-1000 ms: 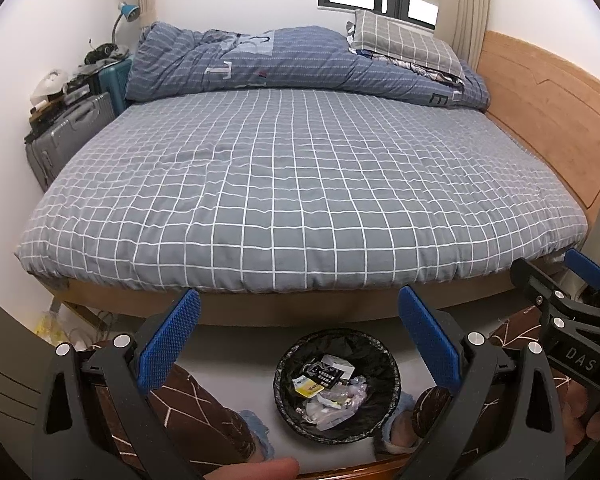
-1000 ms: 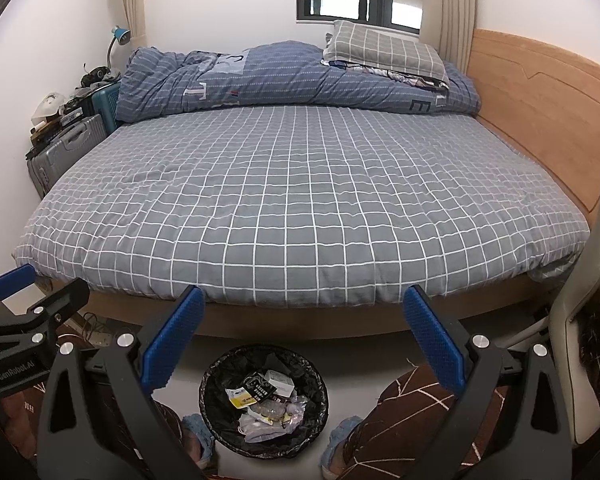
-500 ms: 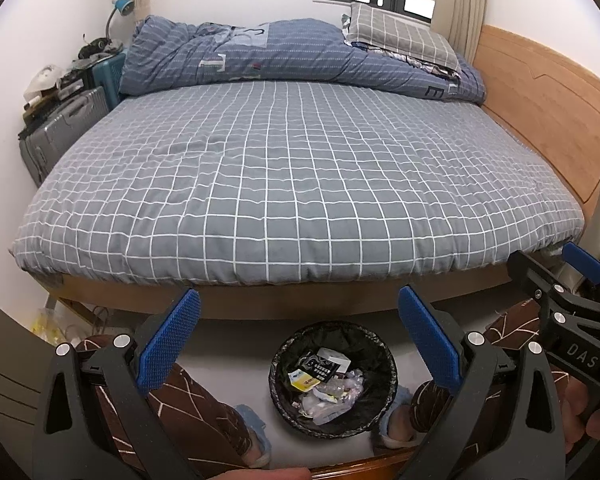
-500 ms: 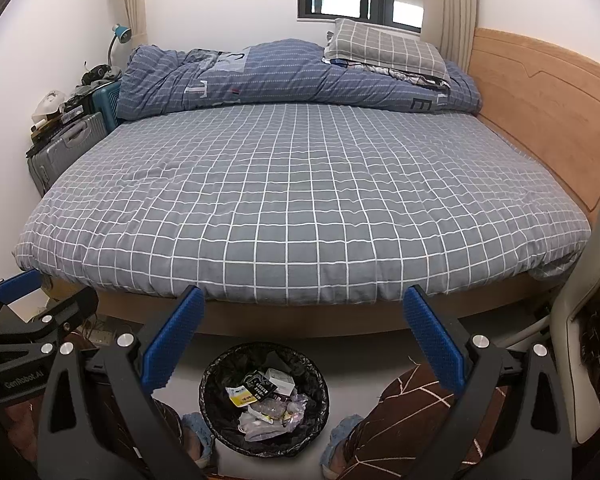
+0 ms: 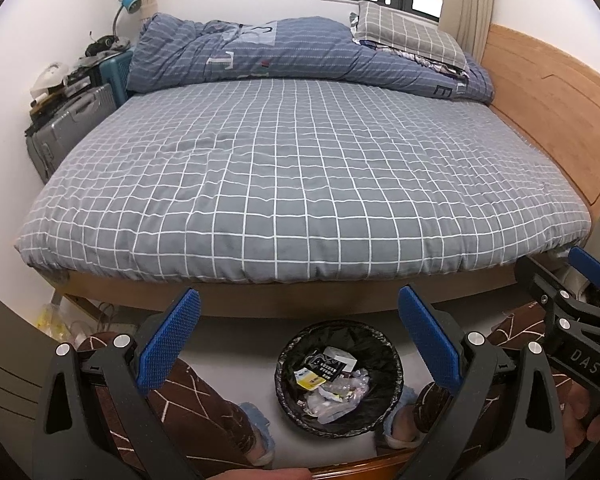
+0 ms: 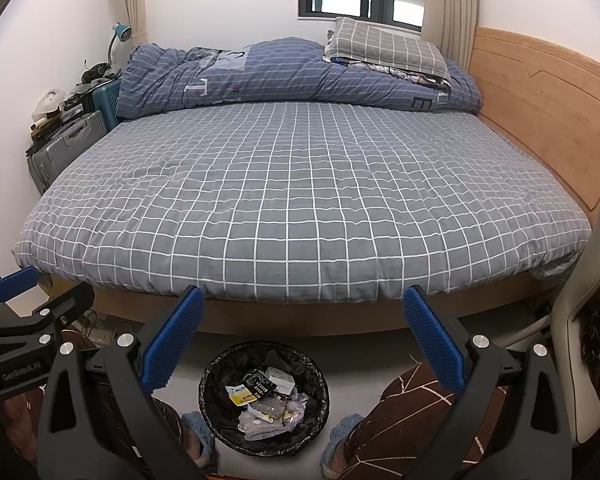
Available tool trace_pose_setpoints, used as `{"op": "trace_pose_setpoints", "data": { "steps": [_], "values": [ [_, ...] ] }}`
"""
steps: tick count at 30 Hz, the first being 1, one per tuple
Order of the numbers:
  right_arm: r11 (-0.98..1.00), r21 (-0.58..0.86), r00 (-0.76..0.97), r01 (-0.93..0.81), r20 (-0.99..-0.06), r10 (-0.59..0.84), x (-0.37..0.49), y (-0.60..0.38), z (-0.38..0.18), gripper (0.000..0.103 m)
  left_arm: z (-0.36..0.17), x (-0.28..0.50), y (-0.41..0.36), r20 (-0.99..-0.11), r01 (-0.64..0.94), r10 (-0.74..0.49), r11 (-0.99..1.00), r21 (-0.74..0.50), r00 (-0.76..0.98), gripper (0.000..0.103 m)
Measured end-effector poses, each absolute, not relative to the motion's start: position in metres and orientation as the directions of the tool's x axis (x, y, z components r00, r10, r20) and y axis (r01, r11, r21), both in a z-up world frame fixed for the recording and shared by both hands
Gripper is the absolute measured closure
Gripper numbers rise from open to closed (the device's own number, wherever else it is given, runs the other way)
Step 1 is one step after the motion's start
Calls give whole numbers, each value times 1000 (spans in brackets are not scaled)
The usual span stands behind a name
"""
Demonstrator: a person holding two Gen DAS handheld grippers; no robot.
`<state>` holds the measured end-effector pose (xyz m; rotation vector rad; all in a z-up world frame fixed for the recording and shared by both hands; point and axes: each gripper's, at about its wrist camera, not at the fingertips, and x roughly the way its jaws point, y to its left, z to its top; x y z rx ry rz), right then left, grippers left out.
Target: Collect trash
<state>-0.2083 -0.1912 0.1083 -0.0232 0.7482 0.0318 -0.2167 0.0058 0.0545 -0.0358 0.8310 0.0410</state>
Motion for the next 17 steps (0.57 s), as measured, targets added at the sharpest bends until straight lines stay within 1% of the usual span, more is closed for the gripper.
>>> {"op": "trace_pose_setpoints", "data": {
  "steps": [17],
  "values": [
    [999,-11,732,-38,-681,21,-208,-191,108,7,54,-217,8,-741,-43,-5,998,-46,672,6]
  ]
}}
